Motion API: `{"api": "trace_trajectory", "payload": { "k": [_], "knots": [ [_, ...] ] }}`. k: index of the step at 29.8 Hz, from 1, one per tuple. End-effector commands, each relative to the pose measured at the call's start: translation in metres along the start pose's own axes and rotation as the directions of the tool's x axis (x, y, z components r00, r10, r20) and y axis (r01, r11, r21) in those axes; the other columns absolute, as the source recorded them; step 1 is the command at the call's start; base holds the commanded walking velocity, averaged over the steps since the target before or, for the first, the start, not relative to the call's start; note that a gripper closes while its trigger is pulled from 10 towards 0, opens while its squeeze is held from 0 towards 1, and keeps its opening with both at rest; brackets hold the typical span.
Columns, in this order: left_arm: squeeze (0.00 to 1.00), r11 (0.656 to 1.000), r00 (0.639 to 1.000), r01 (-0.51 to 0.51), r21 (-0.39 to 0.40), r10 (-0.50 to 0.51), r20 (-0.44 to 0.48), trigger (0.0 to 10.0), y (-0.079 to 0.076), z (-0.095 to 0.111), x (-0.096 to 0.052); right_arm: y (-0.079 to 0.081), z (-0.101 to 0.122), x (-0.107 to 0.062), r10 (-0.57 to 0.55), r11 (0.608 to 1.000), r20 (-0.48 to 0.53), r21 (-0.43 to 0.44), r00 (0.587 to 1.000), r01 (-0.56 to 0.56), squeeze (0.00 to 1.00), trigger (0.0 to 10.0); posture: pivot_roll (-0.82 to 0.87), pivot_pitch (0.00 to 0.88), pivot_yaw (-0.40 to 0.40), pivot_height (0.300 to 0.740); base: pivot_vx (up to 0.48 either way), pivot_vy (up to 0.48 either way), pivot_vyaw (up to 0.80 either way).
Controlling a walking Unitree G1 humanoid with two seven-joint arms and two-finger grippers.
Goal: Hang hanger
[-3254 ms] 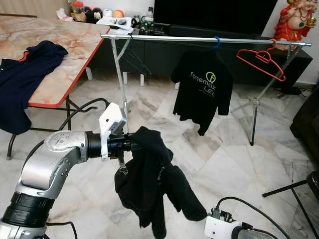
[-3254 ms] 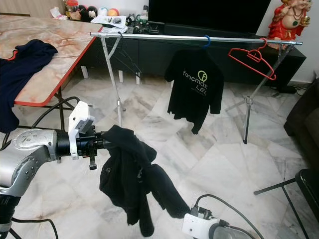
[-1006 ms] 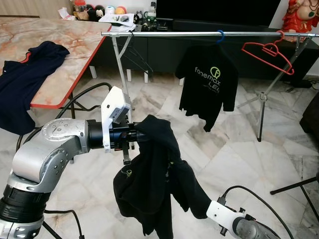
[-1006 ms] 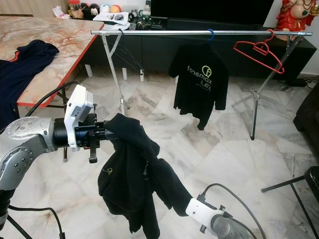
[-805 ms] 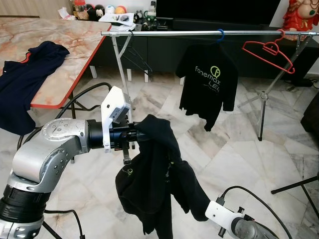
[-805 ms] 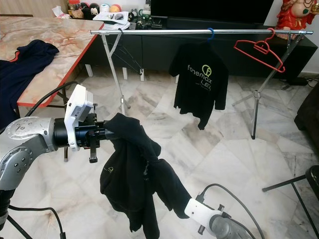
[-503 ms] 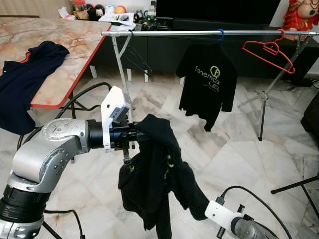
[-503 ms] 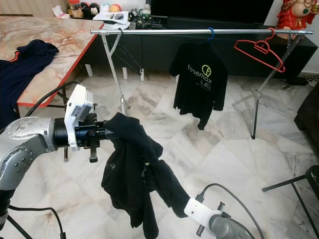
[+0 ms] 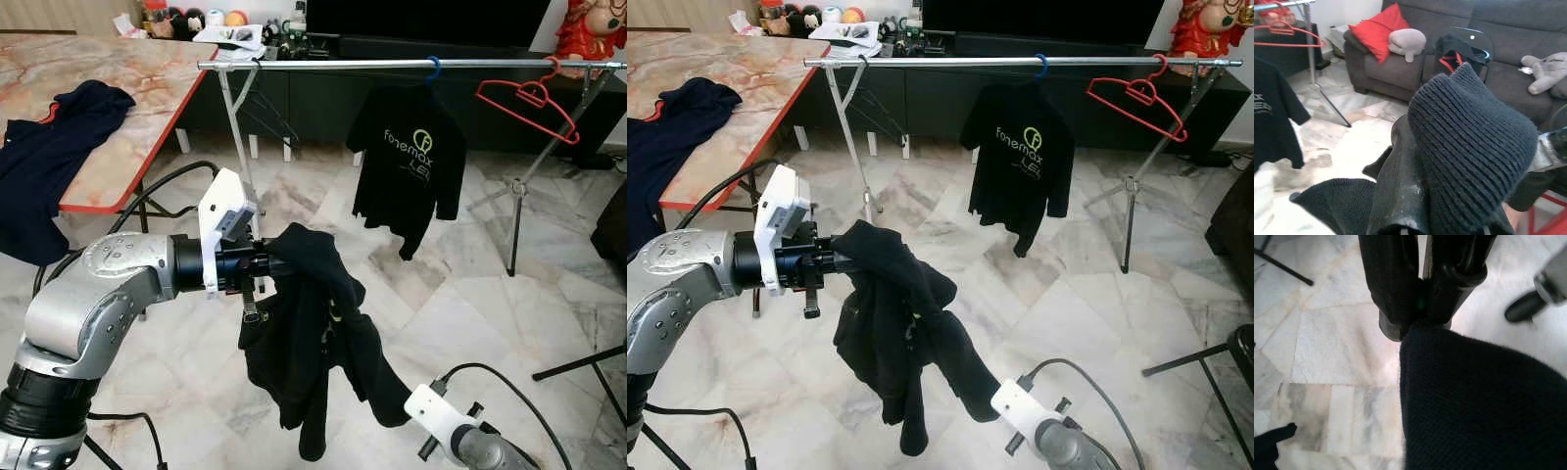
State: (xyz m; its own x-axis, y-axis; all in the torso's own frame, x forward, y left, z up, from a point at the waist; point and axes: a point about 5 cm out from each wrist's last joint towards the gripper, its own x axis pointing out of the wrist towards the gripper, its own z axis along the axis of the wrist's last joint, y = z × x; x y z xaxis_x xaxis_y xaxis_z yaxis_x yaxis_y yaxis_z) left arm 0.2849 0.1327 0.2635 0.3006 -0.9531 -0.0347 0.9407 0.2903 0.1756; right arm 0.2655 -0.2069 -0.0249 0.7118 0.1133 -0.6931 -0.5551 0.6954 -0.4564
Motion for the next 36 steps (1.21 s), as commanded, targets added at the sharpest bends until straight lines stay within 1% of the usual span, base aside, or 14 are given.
{"api": "trace_trajectory", "payload": {
  "k": [1,2,3,5,6,7,10,15,22,25,27,30,33,36],
  "knots": [
    [0.0,0.998,0.999,-0.046,0.044,0.047,-0.012,6.5,0.003,-0.001,0.002,0.001,0.001,-0.001,-0.015,0.997,0.036,0.077,0.999,0.012,0.0,0.0,0.11,0.122,-0.036,0.74,0.0,0.0,0.0],
    [0.0,0.997,0.998,-0.062,0.048,0.063,-0.02,6.5,0.005,-0.003,0.003,0.001,0.001,-0.001,-0.016,0.996,0.042,0.088,0.999,0.012,0.0,0.0,0.11,0.122,-0.036,0.74,0.0,0.0,0.0],
    [0.0,0.992,0.993,-0.111,0.058,0.113,-0.031,10.0,0.009,-0.009,0.004,0.003,0.001,-0.001,-0.013,0.994,0.057,0.111,0.998,0.007,0.0,0.0,0.1,0.122,-0.037,0.74,0.0,0.0,0.0],
    [0.0,0.992,0.991,-0.127,0.026,0.128,-0.032,10.0,0.009,-0.015,0.006,0.004,0.0,-0.002,-0.02,0.991,0.071,0.132,0.997,0.011,0.0,0.0,0.09,0.122,-0.038,0.74,0.0,0.0,0.0],
    [0.89,0.994,0.994,-0.108,-0.001,0.107,-0.024,10.0,0.006,-0.017,0.008,0.005,0.0,-0.002,-0.025,0.989,0.079,0.151,0.997,0.013,0.0,0.0,0.08,0.123,-0.04,0.74,0.0,0.0,0.0],
    [1.0,0.996,0.996,-0.089,-0.014,0.089,-0.017,10.0,0.003,-0.018,0.009,0.006,0.0,-0.002,-0.024,0.988,0.083,0.155,0.996,0.011,0.0,0.0,0.08,0.124,-0.041,0.74,0.0,0.0,0.0],
    [1.0,0.999,0.999,-0.048,-0.025,0.048,-0.004,10.0,-0.004,-0.018,0.012,0.009,0.0,-0.003,-0.02,0.989,0.095,0.146,0.995,0.006,0.0,0.0,0.08,0.127,-0.044,0.74,0.0,0.0,0.0],
    [1.0,0.997,0.997,-0.071,-0.018,0.071,0.003,10.0,-0.003,-0.019,0.013,0.009,0.003,-0.003,-0.056,0.989,0.117,0.145,0.992,0.039,0.0,0.0,0.08,0.127,-0.05,0.74,0.0,0.0,0.0],
    [1.0,0.998,0.999,-0.052,-0.034,0.052,-0.015,10.0,-0.009,-0.026,0.013,0.007,0.018,-0.001,-0.103,0.978,0.186,0.2,0.977,0.065,0.0,0.0,0.07,0.132,-0.059,0.74,0.0,0.0,0.0],
    [1.0,0.998,1.0,-0.01,-0.06,0.009,-0.022,10.0,-0.017,-0.029,0.015,0.001,0.019,-0.001,-0.162,0.966,0.168,0.229,0.972,0.121,0.0,0.0,0.07,0.132,-0.06,0.74,0.0,0.0,0.0],
    [1.0,0.996,0.996,0.053,-0.066,-0.058,-0.073,10.0,-0.028,-0.036,0.016,-0.008,0.021,-0.001,-0.231,0.933,0.161,0.316,0.96,0.172,0.0,0.0,0.07,0.132,-0.061,0.74,0.0,0.0,0.0],
    [1.0,0.994,0.984,0.075,-0.079,-0.086,-0.154,10.0,-0.036,-0.051,0.017,-0.014,0.029,-0.001,-0.267,0.87,0.189,0.469,0.945,0.153,0.0,0.0,0.07,0.134,-0.061,0.74,0.0,0.0,0.0],
    [1.0,0.993,0.962,0.084,-0.078,-0.101,-0.253,10.0,-0.042,-0.069,0.02,-0.014,0.039,-0.001,-0.27,0.849,0.246,0.518,0.931,0.109,0.0,0.0,0.07,0.134,-0.061,0.74,0.0,0.0,0.0],
    [1.0,0.993,0.946,0.089,-0.072,-0.107,-0.306,10.0,-0.047,-0.08,0.025,-0.014,0.047,-0.001,-0.266,0.834,0.291,0.548,0.919,0.068,0.0,0.0,0.07,0.134,-0.062,0.74,0.0,0.0,0.0]
  ]
}}
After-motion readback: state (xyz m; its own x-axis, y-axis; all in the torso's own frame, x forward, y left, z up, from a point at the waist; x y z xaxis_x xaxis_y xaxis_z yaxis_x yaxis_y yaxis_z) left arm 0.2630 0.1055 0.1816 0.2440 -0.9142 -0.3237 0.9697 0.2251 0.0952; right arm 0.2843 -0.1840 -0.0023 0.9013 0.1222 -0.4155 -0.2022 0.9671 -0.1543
